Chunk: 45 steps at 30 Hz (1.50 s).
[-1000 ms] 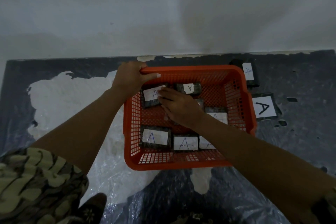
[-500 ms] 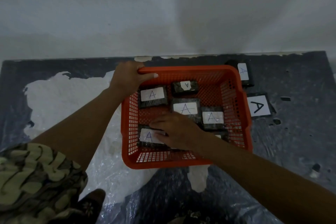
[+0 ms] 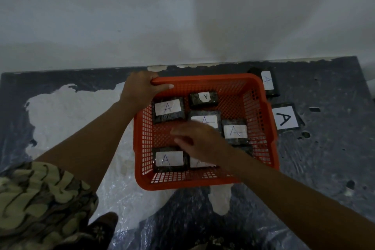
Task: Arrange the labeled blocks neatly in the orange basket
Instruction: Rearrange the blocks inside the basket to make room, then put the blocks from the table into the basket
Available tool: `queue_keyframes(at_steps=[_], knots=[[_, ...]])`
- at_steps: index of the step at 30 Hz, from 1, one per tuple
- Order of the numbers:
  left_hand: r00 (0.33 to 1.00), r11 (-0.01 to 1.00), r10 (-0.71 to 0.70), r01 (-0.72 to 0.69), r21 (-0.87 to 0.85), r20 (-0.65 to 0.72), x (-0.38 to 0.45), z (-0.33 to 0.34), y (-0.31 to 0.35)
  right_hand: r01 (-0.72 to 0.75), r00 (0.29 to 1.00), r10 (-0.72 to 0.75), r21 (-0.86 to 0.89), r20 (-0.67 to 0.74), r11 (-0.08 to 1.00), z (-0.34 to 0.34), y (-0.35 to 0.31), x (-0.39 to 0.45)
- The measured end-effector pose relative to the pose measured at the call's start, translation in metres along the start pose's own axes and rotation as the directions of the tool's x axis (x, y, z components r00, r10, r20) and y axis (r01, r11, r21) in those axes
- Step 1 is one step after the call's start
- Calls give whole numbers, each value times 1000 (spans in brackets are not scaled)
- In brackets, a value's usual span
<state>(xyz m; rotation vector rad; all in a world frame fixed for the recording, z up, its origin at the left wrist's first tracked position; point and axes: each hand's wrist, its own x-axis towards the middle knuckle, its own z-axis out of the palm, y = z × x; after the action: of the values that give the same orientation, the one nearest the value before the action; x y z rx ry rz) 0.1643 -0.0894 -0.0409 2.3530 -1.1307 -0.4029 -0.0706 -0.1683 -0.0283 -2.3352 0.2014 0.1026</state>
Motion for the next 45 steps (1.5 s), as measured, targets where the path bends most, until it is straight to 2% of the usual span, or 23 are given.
queue_keyframes(at_steps=[2, 3, 4, 6, 8, 17, 19, 21, 24, 26, 28, 30, 32, 35, 37, 40, 42, 45], knots=[[1000, 1000, 1, -1, -6, -4, 0, 0, 0, -44, 948, 24, -54, -317, 998, -15, 12, 7], [1000, 1000, 2, -2, -9, -4, -1, 0, 0, -97, 914, 48, -102, -403, 990, -24, 20, 13], [1000, 1000, 4, -4, -11, 0, -1, -1, 0, -163, 899, 82, -155, -429, 974, -32, 28, 19], [1000, 1000, 17, -17, -12, 2, 0, -1, 0, -256, 916, 151, -251, -372, 934, -43, 42, 28], [999, 999, 36, -36, -8, -7, 0, -1, 0, -235, 937, 136, -291, -323, 927, -47, 52, 30], [999, 999, 41, -41, 10, -1, -2, -2, 2, -167, 938, 72, -258, -340, 951, -42, 48, 27], [999, 998, 45, -45, 32, -5, -2, -2, 3, -162, 923, 53, -260, -381, 952, -47, 46, 24], [999, 998, 42, -42, 55, -5, -1, -2, 3, -179, 862, 24, -261, -506, 949, -58, 48, 20], [1000, 999, 19, -20, 42, 18, -1, -2, 3, -256, 701, 30, -212, -713, 943, -85, 52, 12], [1000, 999, 0, -1, 35, 24, -1, -2, 2, -307, 616, 70, -158, -785, 939, -103, 60, 8], [1000, 999, -14, 13, 34, 21, -1, -2, 2, -374, 535, 189, -30, -823, 927, -117, 68, 6], [999, 999, -22, 21, 47, 27, -1, -1, 2, -476, 440, 414, 184, -797, 860, -128, 79, 7], [999, 998, -26, 25, 54, 35, -1, -1, 2, -572, 390, 639, 369, -663, 732, -137, 92, 8], [999, 999, -30, 28, 45, 36, -2, -1, 2, -535, 352, 846, 655, -401, 534, -146, 105, 12], [999, 999, -29, 28, 40, 35, -2, -2, 3, -491, 335, 893, 753, -300, 437, -149, 114, 16], [999, 999, -18, 16, 42, 35, -2, -1, 3, -523, 339, 918, 770, -206, 365, -150, 129, 17], [999, 999, -15, 13, 38, 38, -1, 0, 2, -554, 322, 930, 762, -177, 337, -147, 139, 14], [1000, 999, -15, 13, 51, 26, -2, 0, 1, -631, 302, 932, 690, -202, 354, -143, 147, 7]])
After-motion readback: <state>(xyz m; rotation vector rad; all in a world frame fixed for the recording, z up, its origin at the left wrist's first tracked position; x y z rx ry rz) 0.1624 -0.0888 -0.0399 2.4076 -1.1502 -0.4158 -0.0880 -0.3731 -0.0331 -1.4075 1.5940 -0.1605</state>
